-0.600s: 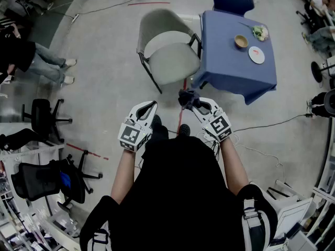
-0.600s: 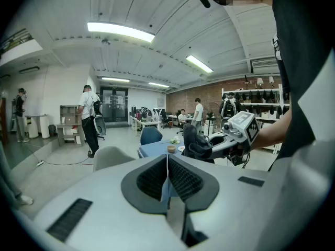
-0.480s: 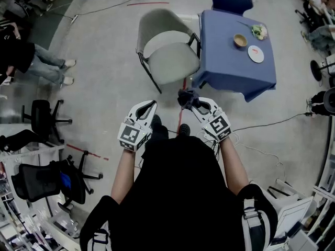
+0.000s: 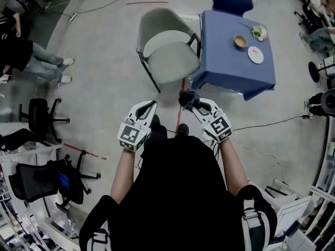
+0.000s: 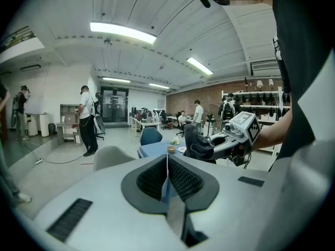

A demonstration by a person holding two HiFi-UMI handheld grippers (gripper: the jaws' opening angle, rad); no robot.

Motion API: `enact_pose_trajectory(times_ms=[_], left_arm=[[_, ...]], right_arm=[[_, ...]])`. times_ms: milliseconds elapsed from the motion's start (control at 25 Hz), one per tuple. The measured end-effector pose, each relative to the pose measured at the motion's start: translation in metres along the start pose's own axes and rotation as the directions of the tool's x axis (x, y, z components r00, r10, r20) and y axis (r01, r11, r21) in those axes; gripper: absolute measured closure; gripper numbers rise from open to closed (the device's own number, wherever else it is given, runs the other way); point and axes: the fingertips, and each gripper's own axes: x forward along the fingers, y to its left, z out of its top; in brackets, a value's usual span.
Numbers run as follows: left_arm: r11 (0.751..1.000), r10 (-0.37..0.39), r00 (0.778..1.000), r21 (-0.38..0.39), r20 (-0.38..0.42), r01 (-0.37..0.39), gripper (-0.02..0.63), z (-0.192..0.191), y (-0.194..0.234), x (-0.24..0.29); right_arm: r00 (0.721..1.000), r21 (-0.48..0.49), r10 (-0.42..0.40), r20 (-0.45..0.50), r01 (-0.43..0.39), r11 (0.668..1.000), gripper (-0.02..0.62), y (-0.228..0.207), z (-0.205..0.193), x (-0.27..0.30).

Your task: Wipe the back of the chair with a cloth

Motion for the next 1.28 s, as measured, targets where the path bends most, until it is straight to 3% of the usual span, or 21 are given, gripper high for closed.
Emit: enact_pose_trajectory(times_ms=[480,800,1280], left_arm=[[1.0,-0.012,1.0,-0.017,-0.002,0.012,0.578,-0.008,0.058,-0.008],[0.999,-0.03,1.0,-0.011,0.006,0.03,0.578,-0.002,0.135,-0.015],[0.992,-0.125,0.992,0.03,0.011,0.124,0.578,0.0,0.238,-0.011]], right_arm=[[1.0,0.0,-0.018,-0.02,0.018,1.0,0.522,-0.001,0.018,0.053],[0.999,0.0,-0.052,-0.013,0.052,0.999,0.522,-0.007,0.052,0.121],[0.99,0.002,-0.143,-0.014,0.143,0.99,0.522,-0.011,0.088,0.214]])
